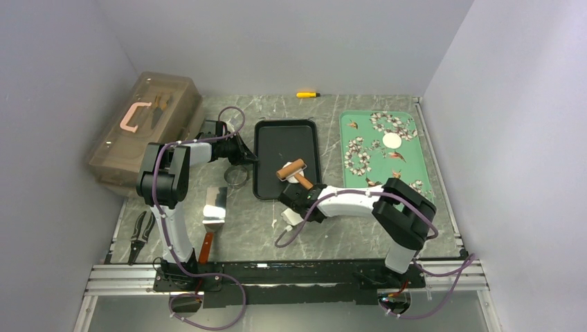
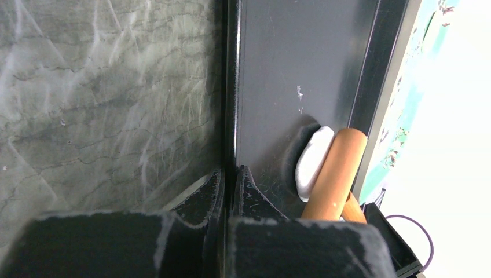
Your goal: Roll out the dumpling wrappers from the dough
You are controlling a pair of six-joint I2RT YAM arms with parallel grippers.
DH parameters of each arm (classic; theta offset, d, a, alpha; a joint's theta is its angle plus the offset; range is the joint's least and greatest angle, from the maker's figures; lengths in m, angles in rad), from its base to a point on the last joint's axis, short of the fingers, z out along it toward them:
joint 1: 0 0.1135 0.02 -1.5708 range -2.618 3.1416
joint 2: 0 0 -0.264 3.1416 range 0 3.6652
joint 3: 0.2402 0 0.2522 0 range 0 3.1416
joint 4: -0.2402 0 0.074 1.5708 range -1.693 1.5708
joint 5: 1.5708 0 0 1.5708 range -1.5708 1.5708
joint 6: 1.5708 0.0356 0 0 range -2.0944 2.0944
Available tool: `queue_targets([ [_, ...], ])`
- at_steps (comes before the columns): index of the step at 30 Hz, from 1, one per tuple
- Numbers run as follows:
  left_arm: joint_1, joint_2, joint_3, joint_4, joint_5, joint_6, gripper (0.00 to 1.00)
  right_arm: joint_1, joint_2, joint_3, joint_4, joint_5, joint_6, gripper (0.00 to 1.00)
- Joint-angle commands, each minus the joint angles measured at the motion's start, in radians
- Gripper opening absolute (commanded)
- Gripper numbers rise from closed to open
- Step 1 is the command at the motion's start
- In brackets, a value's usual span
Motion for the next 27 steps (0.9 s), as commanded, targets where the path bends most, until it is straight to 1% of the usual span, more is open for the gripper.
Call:
queue_targets([
  [1, 0.012, 0.058, -0.011, -0.083, -0.103, 0.006, 0.00, 0.055, -0.092, -0.038, -0.165, -0.034, 0.039, 0.00],
  [4, 0.011, 0.057, -0.010, -0.083, -0.103, 0.007, 0.00, 0.083, -0.153, -0.062, -0.233, -0.004, 0.065, 0.00],
  [6, 0.012, 0.059, -0.011, -0.082, -0.100, 0.004, 0.00, 0.086, -0.158, -0.056, -0.253, -0.005, 0.075, 0.00],
  [9, 0.012, 0.059, -0.010, -0.083, -0.097, 0.004, 0.00, 0.074, -0.130, -0.051, -0.193, -0.018, 0.031, 0.00],
  [13, 0.012, 0.055, -0.011, -0.083, -0.100, 0.007, 0.00, 0.024, -0.030, 0.003, -0.079, -0.050, -0.047, 0.00],
  [16, 0.013, 0.056, -0.007, -0.086, -0.093, 0.012, 0.00, -0.008, 0.042, 0.062, -0.032, -0.059, -0.082, 0.00],
  [18, 0.016, 0.056, -0.008, -0.085, -0.096, 0.011, 0.00, -0.009, 0.048, 0.067, -0.022, -0.059, -0.093, 0.00],
  [21, 0.018, 0.060, -0.008, -0.083, -0.091, 0.009, 0.00, 0.007, 0.010, 0.033, -0.065, -0.047, -0.068, 0.00],
  [27, 0.018, 0.064, -0.008, -0.081, -0.093, 0.009, 0.00, 0.090, -0.109, -0.040, -0.239, -0.014, 0.058, 0.00],
])
